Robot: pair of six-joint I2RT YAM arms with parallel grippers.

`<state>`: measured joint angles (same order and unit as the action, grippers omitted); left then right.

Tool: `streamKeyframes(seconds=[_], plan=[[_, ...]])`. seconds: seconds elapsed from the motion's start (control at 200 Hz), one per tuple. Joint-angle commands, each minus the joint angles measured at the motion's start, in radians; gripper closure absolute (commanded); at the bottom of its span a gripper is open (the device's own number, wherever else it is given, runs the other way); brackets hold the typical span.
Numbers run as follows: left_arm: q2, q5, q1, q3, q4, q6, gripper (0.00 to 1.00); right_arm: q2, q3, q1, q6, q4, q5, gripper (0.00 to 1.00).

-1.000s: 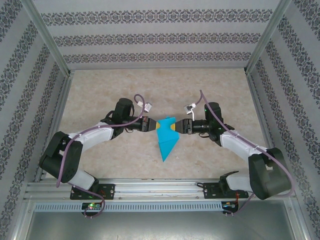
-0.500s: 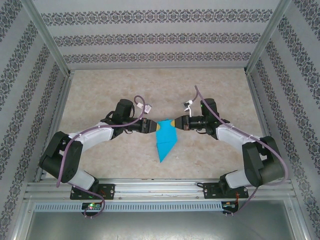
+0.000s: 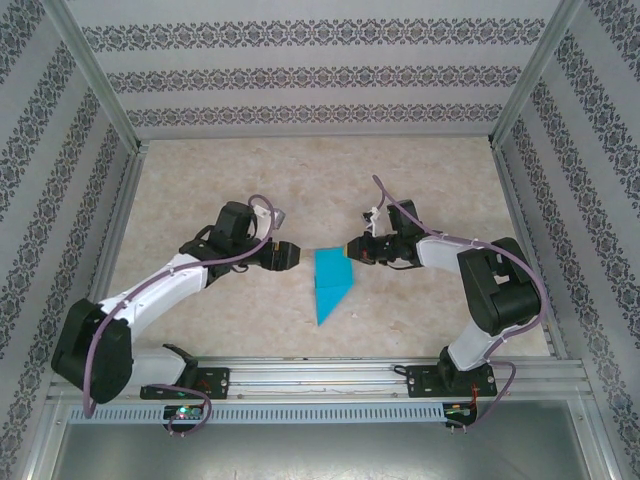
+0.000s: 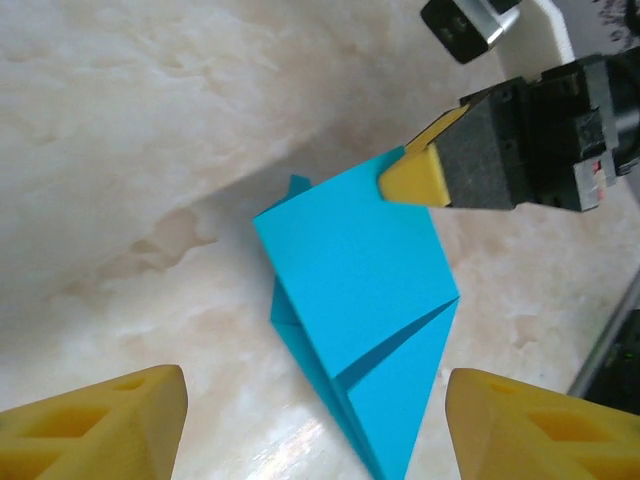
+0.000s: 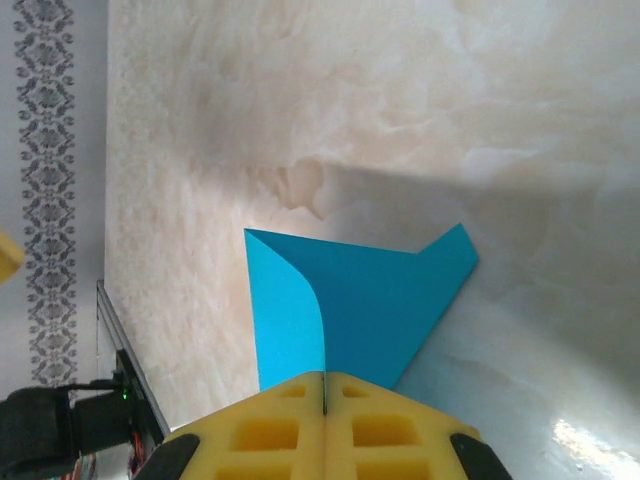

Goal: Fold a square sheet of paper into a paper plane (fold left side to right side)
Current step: Place the paper at the center of the table, then fold the wing for the fifth time at the center of the table.

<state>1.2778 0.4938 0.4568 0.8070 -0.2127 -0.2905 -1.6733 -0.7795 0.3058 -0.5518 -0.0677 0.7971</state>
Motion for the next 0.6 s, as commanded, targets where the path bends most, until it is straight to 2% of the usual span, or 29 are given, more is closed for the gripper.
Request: streamKeyframes(seconds=[0.0, 0.17, 0.31, 0.595], plan=[[-0.044, -0.117, 0.024, 0.054, -0.179, 0.109, 0.31, -0.007, -0.041, 0.01, -0.075, 0.06, -0.047, 1.0], [-0.08, -0.229, 0.13, 0.104, -0.282, 0.141, 0.33, -0.009, -0.056, 0.016, -0.167, 0.098, -0.051, 1.0], [-0.081, -0.339, 0.264, 0.13, -0.312, 0.139, 0.33, 0.0, -0.082, 0.023, -0.18, 0.169, -0.074, 1.0], [0.058, -0.503, 0.514, 0.194, -0.301, 0.105, 0.34, 0.006, -0.089, 0.027, -0.232, 0.194, -0.108, 1.0]])
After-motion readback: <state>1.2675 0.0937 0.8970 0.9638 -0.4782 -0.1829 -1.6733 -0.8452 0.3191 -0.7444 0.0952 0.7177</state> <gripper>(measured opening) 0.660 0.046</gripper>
